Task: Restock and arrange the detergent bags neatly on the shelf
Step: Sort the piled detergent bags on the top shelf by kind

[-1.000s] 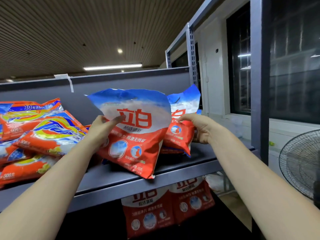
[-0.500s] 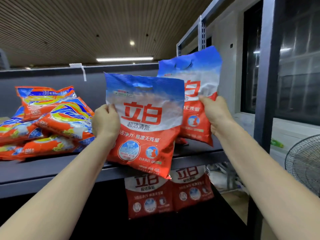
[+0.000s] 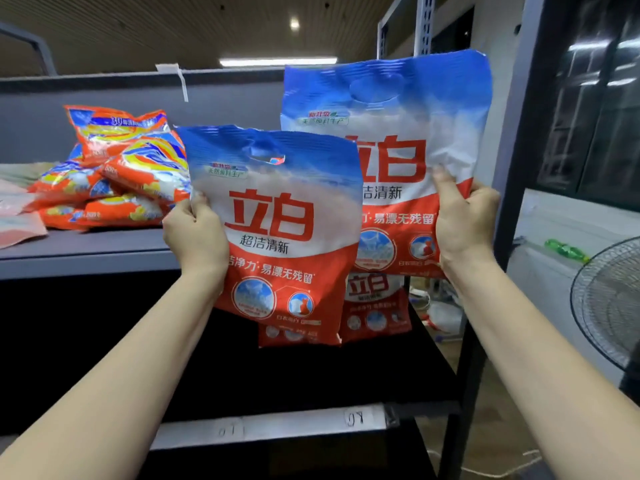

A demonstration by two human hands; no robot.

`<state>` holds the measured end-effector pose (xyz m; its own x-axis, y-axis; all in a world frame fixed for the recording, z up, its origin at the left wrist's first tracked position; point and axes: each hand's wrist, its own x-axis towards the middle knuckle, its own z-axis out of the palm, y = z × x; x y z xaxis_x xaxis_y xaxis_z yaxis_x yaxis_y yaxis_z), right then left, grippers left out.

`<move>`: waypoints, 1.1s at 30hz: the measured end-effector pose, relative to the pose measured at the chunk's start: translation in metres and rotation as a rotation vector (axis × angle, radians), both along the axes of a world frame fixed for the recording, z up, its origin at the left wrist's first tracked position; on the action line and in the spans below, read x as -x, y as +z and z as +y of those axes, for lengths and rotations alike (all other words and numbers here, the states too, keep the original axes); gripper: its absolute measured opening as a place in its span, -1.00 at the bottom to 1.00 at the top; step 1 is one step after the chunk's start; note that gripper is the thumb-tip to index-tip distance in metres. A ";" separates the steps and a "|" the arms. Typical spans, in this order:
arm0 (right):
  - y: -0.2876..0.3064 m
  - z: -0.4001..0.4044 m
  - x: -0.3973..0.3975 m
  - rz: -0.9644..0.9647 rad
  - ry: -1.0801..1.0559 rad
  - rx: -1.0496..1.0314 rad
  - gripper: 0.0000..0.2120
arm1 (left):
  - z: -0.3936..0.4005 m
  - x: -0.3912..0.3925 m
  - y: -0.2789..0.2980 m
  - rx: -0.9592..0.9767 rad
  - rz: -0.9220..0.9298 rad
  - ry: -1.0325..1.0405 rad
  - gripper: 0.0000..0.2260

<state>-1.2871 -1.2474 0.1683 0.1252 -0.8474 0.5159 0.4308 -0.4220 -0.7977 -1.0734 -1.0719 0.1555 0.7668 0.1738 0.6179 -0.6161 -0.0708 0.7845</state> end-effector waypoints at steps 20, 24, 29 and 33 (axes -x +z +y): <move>-0.179 -0.039 0.022 0.432 0.324 -0.477 -0.87 | 0.005 0.031 -0.162 -0.260 0.491 -0.010 -0.64; -0.204 -0.060 0.012 0.458 0.219 -0.572 -0.86 | -0.007 0.003 -0.186 -0.190 0.650 0.014 -0.79; -0.215 -0.087 -0.010 0.376 0.135 -0.639 -0.83 | -0.031 -0.043 -0.191 -0.152 0.801 -0.098 -0.59; -0.213 -0.104 -0.035 0.344 0.166 -0.624 -0.82 | -0.059 -0.069 -0.190 -0.047 0.733 -0.097 -0.59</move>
